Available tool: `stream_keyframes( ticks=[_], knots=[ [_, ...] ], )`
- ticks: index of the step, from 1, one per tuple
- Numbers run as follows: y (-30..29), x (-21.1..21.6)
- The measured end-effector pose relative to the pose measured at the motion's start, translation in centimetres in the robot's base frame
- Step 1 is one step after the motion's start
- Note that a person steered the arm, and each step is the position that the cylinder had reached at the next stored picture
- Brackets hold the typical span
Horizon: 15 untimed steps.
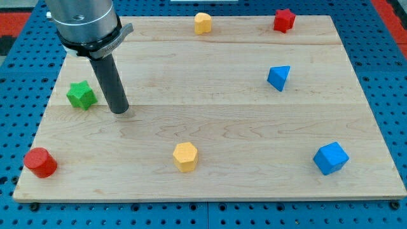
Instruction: Place the red star on top of the blue triangle
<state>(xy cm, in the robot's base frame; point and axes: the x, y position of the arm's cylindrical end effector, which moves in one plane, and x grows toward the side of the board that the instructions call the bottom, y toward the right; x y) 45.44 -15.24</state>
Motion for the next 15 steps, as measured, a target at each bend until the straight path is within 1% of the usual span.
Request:
stream_keyframes(
  ticks=[4,5,7,8,9,11,12,13,14,15],
  knots=[
    [-0.7,-0.2],
    [2.5,-1.1],
    [5.8,-2.4],
    [6.8,-5.5],
    [12.7,-7.8],
    [28.8,-13.7],
    [37.4,-19.1],
    [43.4,-26.3],
    [42.9,-26.3],
    [41.0,-26.3]
  ],
)
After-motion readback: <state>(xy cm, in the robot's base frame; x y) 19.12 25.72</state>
